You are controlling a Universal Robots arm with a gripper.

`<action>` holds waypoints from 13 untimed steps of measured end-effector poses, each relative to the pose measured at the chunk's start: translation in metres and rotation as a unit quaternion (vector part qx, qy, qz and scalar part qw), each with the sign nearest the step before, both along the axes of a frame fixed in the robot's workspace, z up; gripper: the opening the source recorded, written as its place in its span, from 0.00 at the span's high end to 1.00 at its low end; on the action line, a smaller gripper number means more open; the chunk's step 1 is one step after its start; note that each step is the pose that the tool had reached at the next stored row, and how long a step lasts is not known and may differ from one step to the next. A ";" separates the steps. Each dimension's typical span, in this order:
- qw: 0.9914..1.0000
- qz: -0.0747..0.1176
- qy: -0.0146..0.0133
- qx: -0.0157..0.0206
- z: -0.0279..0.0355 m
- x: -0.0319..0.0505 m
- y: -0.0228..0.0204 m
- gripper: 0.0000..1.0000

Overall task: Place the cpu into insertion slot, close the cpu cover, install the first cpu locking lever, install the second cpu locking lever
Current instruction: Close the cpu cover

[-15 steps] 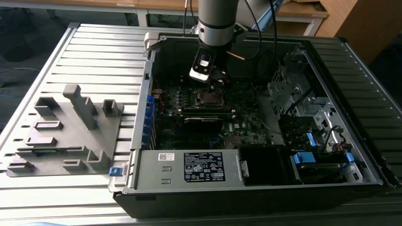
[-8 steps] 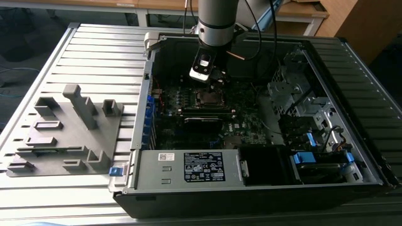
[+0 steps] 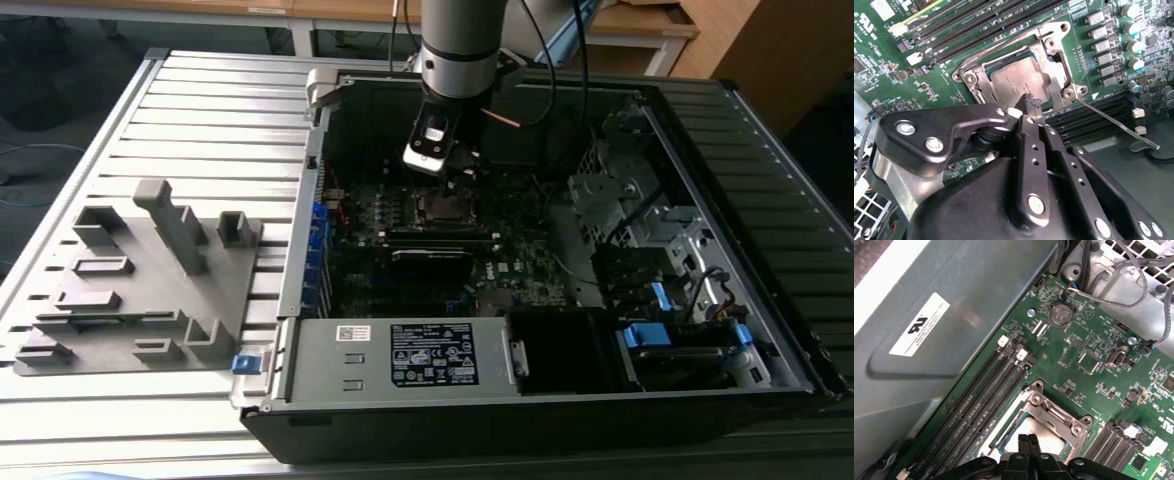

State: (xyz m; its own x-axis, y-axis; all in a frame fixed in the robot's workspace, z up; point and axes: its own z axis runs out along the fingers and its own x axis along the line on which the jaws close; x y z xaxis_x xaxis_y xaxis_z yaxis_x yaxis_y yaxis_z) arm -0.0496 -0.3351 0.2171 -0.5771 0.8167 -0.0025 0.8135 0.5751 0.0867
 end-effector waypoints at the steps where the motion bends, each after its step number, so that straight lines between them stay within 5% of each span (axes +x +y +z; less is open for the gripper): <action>1: 1.000 0.000 0.000 0.000 0.0000 0.0000 0.0000 0.89; 13: 1.000 0.007 0.000 0.000 0.0000 0.0000 0.0000 0.89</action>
State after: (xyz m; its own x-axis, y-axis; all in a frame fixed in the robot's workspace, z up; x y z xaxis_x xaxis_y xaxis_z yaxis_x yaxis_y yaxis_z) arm -0.0496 -0.3351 0.2171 -0.5883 0.8087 -0.0018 0.8055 0.5862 0.0872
